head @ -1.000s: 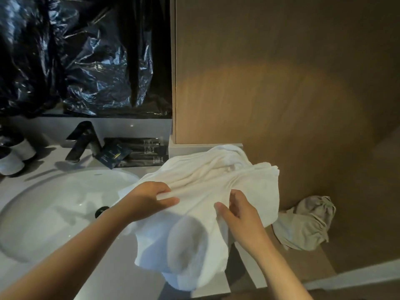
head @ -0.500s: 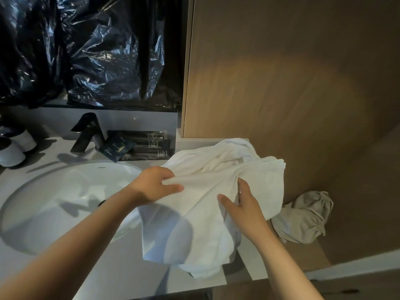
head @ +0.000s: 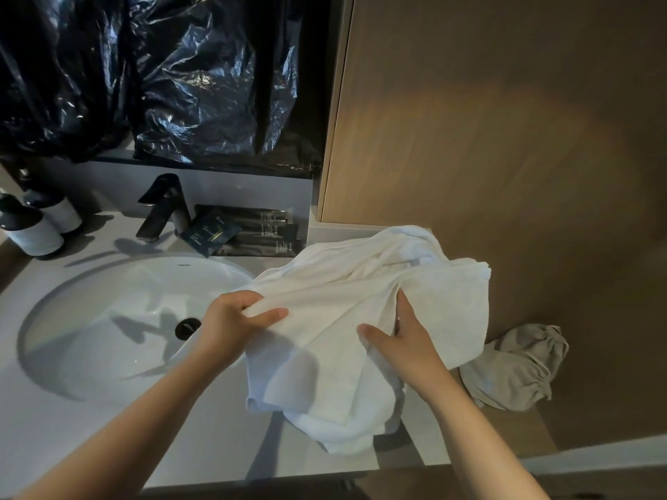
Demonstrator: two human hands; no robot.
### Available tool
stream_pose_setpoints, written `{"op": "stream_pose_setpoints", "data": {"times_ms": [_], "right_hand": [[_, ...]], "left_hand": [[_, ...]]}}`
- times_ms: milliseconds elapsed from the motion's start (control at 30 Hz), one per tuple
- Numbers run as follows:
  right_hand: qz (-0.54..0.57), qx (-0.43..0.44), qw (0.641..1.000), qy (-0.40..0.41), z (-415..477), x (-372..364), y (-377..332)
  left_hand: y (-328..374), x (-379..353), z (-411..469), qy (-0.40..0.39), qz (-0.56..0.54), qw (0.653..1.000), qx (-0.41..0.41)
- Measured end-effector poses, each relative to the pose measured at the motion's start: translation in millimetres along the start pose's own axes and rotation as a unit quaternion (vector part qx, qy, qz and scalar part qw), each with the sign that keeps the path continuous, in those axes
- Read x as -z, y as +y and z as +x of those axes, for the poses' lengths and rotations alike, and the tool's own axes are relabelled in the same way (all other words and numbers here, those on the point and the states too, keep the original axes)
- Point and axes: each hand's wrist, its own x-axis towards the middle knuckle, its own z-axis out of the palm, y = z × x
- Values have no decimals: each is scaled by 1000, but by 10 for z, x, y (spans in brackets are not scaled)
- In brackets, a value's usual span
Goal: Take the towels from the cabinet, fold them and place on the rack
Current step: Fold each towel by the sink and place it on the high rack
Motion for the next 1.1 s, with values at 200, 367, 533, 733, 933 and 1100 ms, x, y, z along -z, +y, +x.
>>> {"op": "stream_pose_setpoints", "data": {"times_ms": [200,367,533,733,933,1100], "right_hand": [[16,-7,999,-37,-148,-12,-248],[35,1,997,-67,-184,-128,-381],[15,21,998,-50,-132,-199,-309],[2,19,999,-30,-144,-203,-311],[4,7,999,-35,-191,-191,-363],[8,-12,999,-39,-231,-155,-361]], "left_hand": [[139,-56,-50,1,-5,999,-47],[84,35,-73,5,-21,999,-30],[-79,227,-219,-99,104,973,-180],[-199,251,-339,-162,208,947,-185],[-126,173,-354,-105,231,941,-224],[-133,201,-312,-139,234,932,-239]]}}
